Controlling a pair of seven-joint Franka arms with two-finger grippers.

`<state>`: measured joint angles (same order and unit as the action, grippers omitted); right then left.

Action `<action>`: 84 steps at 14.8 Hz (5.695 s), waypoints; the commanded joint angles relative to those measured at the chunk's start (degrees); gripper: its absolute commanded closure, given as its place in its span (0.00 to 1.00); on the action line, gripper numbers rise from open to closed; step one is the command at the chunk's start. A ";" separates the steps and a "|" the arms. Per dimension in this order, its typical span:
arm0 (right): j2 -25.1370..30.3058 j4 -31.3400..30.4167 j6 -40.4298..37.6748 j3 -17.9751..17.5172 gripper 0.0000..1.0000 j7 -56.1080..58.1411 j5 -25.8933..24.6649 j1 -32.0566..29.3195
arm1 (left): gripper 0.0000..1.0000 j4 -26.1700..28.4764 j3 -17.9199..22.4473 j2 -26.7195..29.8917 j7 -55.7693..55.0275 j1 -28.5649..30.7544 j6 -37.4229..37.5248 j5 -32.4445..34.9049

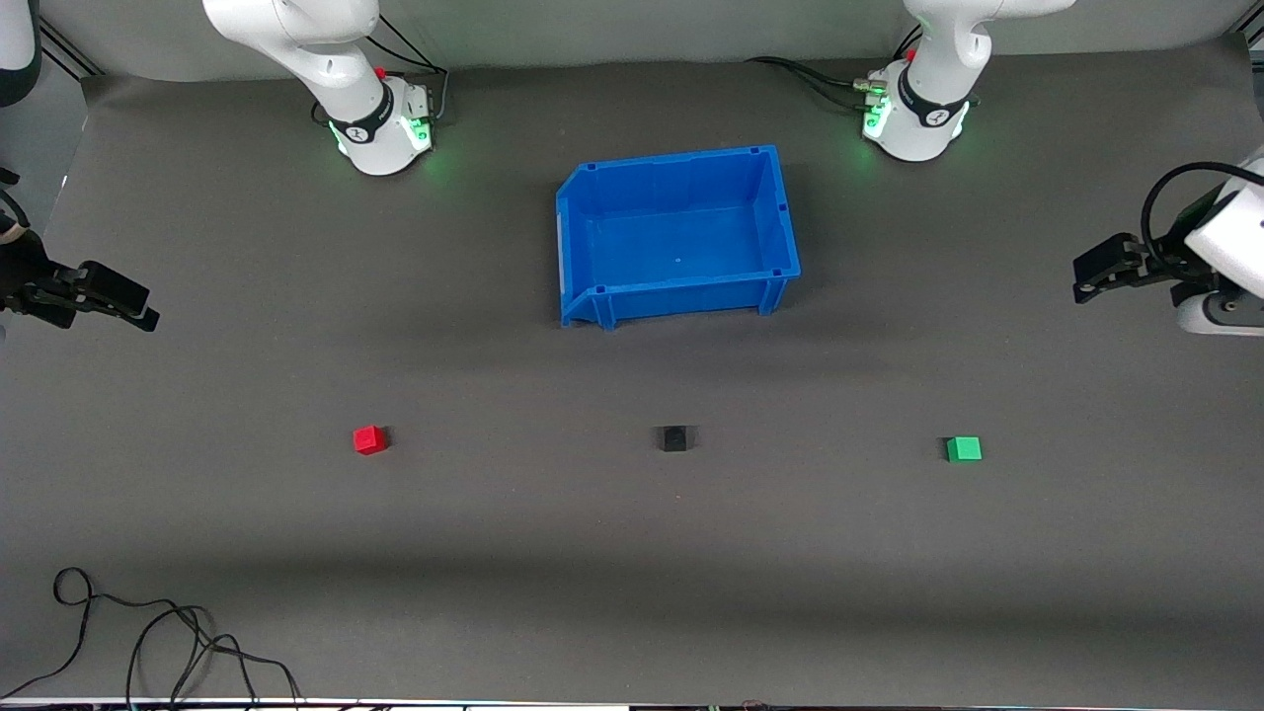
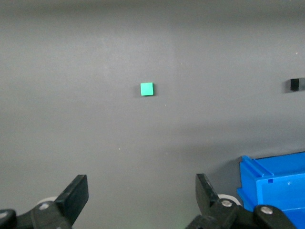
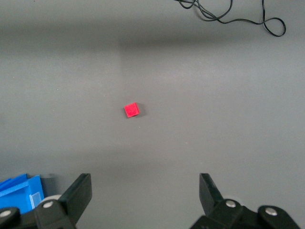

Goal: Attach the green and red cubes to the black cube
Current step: 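Move the right gripper toward the red cube while the left gripper reaches the green cube, then lower and close the right gripper on the red cube while the left gripper grasps green, then carry the red cube with the right gripper while the left gripper carries green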

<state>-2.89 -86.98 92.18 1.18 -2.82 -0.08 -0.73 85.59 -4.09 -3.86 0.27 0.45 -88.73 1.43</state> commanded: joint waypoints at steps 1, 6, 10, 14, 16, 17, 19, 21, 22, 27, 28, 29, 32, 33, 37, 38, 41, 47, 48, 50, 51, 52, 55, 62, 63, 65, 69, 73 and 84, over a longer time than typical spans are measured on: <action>1.22 -0.64 -0.24 -0.47 0.00 0.18 0.00 -0.15 | 0.00 -1.04 0.22 -0.36 0.08 0.17 -1.09 -0.55; 0.87 -0.12 -0.24 -0.47 0.00 0.09 0.00 -0.32 | 0.00 -0.51 0.31 -0.27 0.17 0.17 -0.83 -0.46; 0.87 -0.03 -0.33 -0.74 0.00 -3.13 0.96 -0.24 | 0.00 2.91 0.57 -0.36 -2.28 2.44 -0.92 -1.51; 0.08 0.76 -0.33 -0.65 0.00 -32.78 5.78 -0.24 | 0.01 9.58 0.57 -1.33 -11.48 5.61 -7.83 -3.36; -0.44 0.58 -0.33 -0.65 0.00 -50.88 8.16 -0.24 | 0.00 12.66 0.66 -2.47 -19.14 5.62 -12.06 -2.49; -1.06 0.58 -0.33 -0.65 0.00 -58.37 9.56 -0.32 | 0.01 13.89 0.66 -3.17 -20.82 6.22 -12.95 -2.31; -1.85 -0.90 -0.68 -0.65 0.00 -67.72 12.55 -0.32 | 0.03 15.57 0.66 -5.01 -25.29 9.30 -14.97 -2.31; -3.86 -1.87 -0.86 -0.48 0.00 -71.44 14.93 -0.50 | 0.03 17.85 0.66 -7.03 -34.06 8.96 -19.00 -2.31; -5.35 -2.23 -0.68 -0.39 0.00 -71.54 15.72 -0.85 | 0.03 18.82 0.57 -7.83 -38.63 8.61 -21.46 -1.87; -10.38 -9.49 8.86 0.58 0.00 -70.31 19.07 -0.94 | 0.03 22.27 0.48 -15.36 -56.03 7.90 -33.25 -1.25; -10.38 -12.57 12.90 0.58 0.00 -69.96 19.07 -0.76 | 0.03 20.34 0.48 -19.57 -62.61 7.55 -34.65 -1.08; -10.55 -15.21 16.68 0.58 0.00 -68.65 19.16 -0.68 | 0.03 19.02 0.48 -23.53 -68.33 6.77 -36.06 -0.21; -16.15 -17.08 22.25 0.67 0.00 -62.33 22.83 -0.94 | 0.01 18.65 0.48 -27.43 -79.18 6.14 -41.86 1.30; -18.09 -17.17 23.48 0.75 0.00 -59.70 24.15 -1.20 | 0.01 18.74 0.40 -27.52 -79.72 6.32 -42.57 0.86; -23.11 -17.52 28.40 0.84 0.00 -53.88 26.36 -1.82 | 0.06 18.48 0.31 -28.92 -87.88 5.62 -47.31 0.68; -24.43 -17.52 29.98 0.84 0.00 -52.65 26.45 -1.82 | 0.07 18.47 0.22 -29.28 -88.16 5.62 -48.11 0.68; -28.64 -17.43 35.25 0.84 0.00 -48.53 29.87 -1.29 | 0.08 18.47 -0.04 -30.15 -87.46 5.53 -48.20 0.86; -33.23 -17.26 39.05 0.67 0.00 -44.47 32.69 -1.11 | 0.08 18.83 -0.13 -32.09 -86.85 4.21 -50.84 1.21; -33.32 -17.26 39.05 0.49 0.00 -44.47 32.69 -1.03 | 0.14 18.83 -0.13 -32.09 -86.84 4.12 -50.93 1.21; -33.84 -17.26 39.05 0.32 0.00 -44.47 32.69 -0.94 | 0.46 18.83 -0.13 -32.18 -86.84 4.21 -50.93 1.21; -34.11 -17.26 39.13 0.32 0.01 -44.55 32.78 -0.59 | 0.61 18.74 -0.13 -32.09 -86.84 4.38 -51.01 1.03; -34.20 -17.26 39.57 0.32 0.08 -44.47 33.56 -0.15 | 0.78 18.74 -0.13 -32.00 -86.84 4.56 -51.02 0.86; -34.20 -17.26 39.66 0.32 0.43 -44.29 34.10 0.20 | 1.00 18.48 -0.13 -31.48 -86.84 4.21 -50.67 0.86; -34.11 -17.08 39.48 0.32 0.88 -44.20 34.10 -0.06 | 1.00 9.16 -2.33 -29.90 -87.55 3.68 -37.66 0.42; -34.02 -17.00 39.48 0.32 0.89 -44.29 34.10 -0.06 | 1.00 8.90 -3.02 -29.81 -87.98 3.60 -37.66 0.33; -33.06 -16.30 39.13 0.32 0.89 -45.69 34.10 0.38 | 1.00 7.59 -4.78 -30.16 -90.17 3.42 -37.39 0.42; -32.44 -12.08 37.46 0.05 0.89 -55.95 34.10 5.12 | 1.00 5.91 -4.96 -30.86 -94.13 -0.96 -37.22 0.50; -32.53 -9.35 37.46 0.05 0.89 -66.33 34.10 10.91 | 1.00 4.33 -4.96 -33.31 -105.10 -8.07 -38.53 0.94; -39.46 1.54 45.80 0.23 0.91 -96.30 33.48 29.72 | 1.00 1.95 -4.61 -40.61 -117.77 -20.74 -46.97 -1.69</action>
<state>-38.84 -89.14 135.86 0.54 -94.75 32.99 26.32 89.35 -9.91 -43.11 -115.20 -18.41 -135.71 0.25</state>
